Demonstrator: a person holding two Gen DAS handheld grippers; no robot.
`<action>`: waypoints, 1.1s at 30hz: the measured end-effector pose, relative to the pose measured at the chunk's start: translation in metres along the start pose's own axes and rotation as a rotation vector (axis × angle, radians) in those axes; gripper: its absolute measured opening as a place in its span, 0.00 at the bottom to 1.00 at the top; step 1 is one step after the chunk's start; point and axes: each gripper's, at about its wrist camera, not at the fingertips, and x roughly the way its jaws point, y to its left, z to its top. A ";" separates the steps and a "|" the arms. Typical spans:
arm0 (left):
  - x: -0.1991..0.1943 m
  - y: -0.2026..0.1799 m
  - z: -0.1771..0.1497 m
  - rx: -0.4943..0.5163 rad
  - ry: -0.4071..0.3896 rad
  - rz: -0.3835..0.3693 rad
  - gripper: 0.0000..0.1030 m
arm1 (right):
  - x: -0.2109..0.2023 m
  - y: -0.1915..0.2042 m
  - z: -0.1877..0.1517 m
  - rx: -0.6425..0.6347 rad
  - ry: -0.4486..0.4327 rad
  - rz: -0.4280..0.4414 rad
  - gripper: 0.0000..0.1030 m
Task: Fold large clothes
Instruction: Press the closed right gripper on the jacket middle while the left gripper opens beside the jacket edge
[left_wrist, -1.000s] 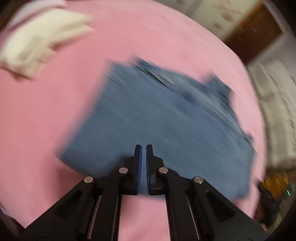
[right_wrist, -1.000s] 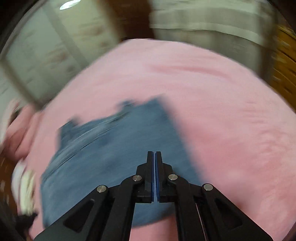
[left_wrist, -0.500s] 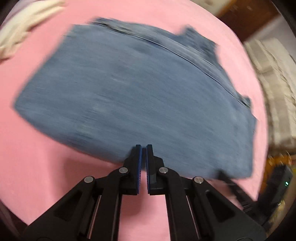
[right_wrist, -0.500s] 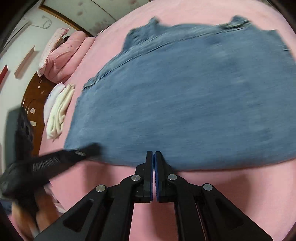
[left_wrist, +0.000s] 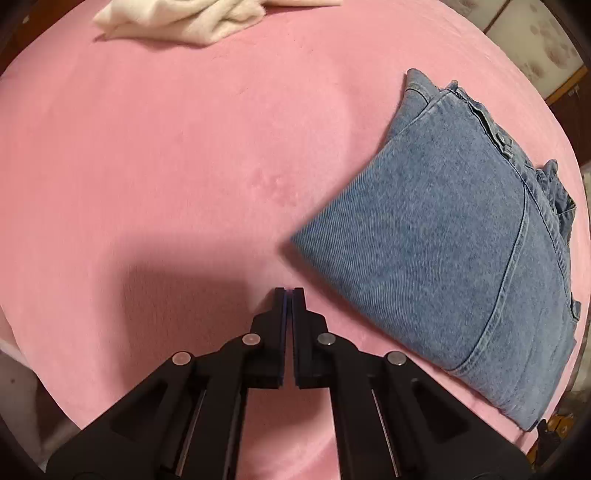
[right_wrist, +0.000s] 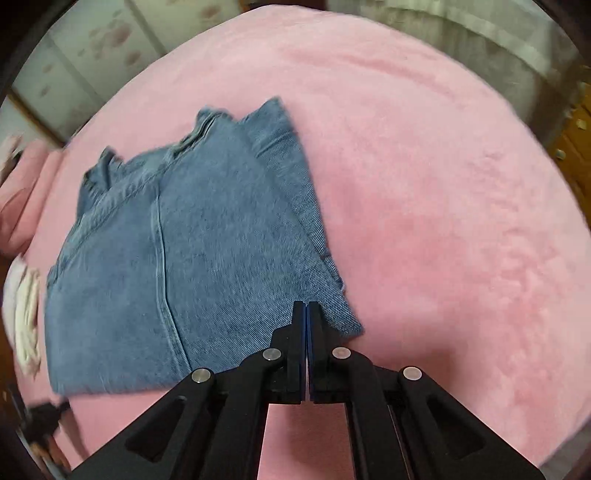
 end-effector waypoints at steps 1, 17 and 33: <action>0.000 -0.003 -0.005 0.007 0.002 0.000 0.01 | -0.009 0.007 0.002 0.025 -0.040 -0.016 0.00; -0.005 -0.045 -0.076 0.045 0.122 -0.204 0.01 | 0.022 0.231 0.030 -0.281 0.209 0.309 0.02; -0.045 -0.017 -0.073 -0.049 0.161 -0.339 0.01 | 0.118 0.317 0.003 -0.424 0.483 0.137 0.03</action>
